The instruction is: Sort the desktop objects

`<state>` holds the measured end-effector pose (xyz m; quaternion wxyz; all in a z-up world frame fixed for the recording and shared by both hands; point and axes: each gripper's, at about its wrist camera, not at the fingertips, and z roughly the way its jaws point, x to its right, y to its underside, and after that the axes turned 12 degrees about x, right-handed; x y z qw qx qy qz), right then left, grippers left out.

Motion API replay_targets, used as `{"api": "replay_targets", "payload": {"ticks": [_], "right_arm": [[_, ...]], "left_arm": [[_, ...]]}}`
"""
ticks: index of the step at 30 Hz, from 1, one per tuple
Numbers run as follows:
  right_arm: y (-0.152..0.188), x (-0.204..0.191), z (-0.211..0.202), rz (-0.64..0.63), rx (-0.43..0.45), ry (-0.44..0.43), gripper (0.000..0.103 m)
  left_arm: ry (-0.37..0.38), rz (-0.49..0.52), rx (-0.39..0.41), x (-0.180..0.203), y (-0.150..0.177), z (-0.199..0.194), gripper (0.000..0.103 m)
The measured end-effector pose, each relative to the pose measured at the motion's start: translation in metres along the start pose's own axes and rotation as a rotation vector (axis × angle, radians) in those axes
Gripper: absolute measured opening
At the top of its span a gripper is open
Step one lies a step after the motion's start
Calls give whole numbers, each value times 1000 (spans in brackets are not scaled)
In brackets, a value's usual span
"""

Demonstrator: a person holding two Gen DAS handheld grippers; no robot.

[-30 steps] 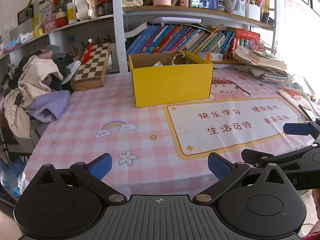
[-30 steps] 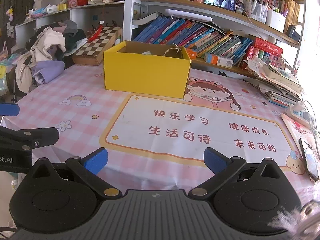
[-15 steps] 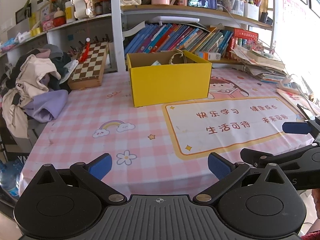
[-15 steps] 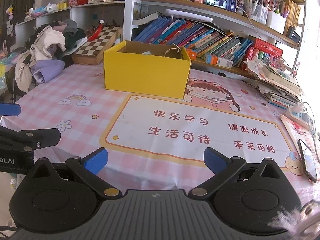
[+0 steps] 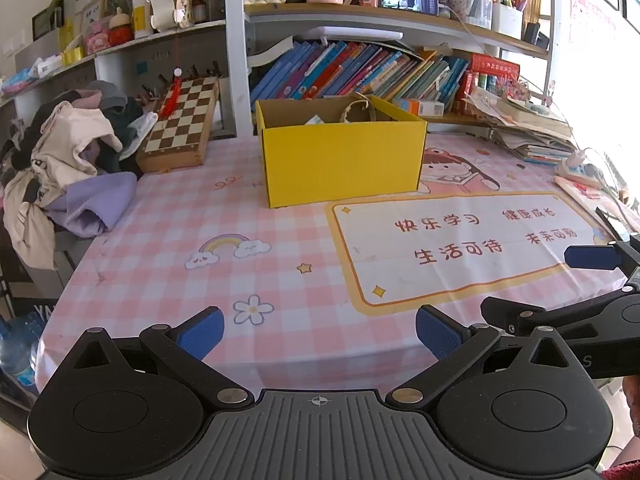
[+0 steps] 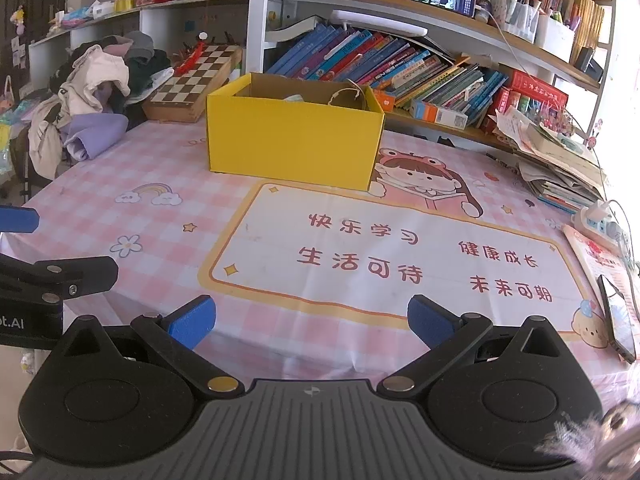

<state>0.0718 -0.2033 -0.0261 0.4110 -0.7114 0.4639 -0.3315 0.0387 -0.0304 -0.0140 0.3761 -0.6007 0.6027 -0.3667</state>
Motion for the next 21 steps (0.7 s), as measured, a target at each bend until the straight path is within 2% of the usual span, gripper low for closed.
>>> {"api": "replay_targets", "payload": {"ticks": [12,21], "right_arm": [[1,1,5,-3,-15,-5,103],[2,4,11,-4,-28,-16,103]], "left_arm": [[-7,-19,-35,-2,2,7,103],[-11,-19,-31,1,2,9,103]]}}
